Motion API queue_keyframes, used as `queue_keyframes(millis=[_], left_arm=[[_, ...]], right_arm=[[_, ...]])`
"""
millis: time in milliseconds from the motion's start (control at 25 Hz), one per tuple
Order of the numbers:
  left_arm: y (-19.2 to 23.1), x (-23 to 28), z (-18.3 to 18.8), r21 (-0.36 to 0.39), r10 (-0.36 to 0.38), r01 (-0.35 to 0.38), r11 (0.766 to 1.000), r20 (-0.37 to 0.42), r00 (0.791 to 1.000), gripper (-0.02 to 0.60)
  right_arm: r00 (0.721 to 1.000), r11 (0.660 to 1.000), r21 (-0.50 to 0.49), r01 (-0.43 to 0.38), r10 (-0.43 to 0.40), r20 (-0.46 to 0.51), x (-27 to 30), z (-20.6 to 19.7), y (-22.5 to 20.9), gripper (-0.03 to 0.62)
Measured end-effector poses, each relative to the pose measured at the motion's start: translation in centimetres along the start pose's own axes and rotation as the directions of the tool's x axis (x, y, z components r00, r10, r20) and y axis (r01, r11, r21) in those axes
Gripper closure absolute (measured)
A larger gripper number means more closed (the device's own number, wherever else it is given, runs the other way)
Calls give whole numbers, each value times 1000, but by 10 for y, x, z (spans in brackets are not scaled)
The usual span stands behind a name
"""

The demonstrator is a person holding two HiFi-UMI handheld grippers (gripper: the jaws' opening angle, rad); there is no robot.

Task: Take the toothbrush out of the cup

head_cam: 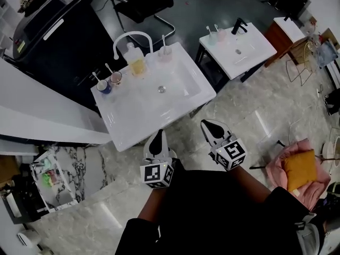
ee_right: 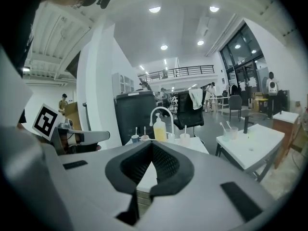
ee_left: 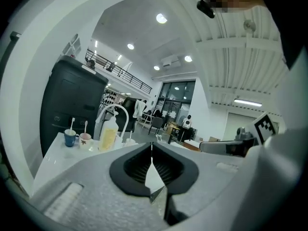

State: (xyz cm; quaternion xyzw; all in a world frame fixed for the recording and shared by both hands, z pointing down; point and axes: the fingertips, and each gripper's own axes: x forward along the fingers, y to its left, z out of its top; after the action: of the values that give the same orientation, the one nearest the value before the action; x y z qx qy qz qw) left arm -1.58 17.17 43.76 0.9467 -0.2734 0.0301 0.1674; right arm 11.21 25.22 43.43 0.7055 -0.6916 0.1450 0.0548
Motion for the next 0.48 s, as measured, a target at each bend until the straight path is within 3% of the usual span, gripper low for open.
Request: queue_keyframes(millis=[320,480], left_arm=[[61,33,11,-42,-12,12,999,-14,1000,560],[85,39,11,-77,5,-5,997,-10,1000,560]], right_arm=[[999,999,34,29,-28,-26,70,14,-2,594],[998,1000,6,20,-20,-67,89,9,2,595]])
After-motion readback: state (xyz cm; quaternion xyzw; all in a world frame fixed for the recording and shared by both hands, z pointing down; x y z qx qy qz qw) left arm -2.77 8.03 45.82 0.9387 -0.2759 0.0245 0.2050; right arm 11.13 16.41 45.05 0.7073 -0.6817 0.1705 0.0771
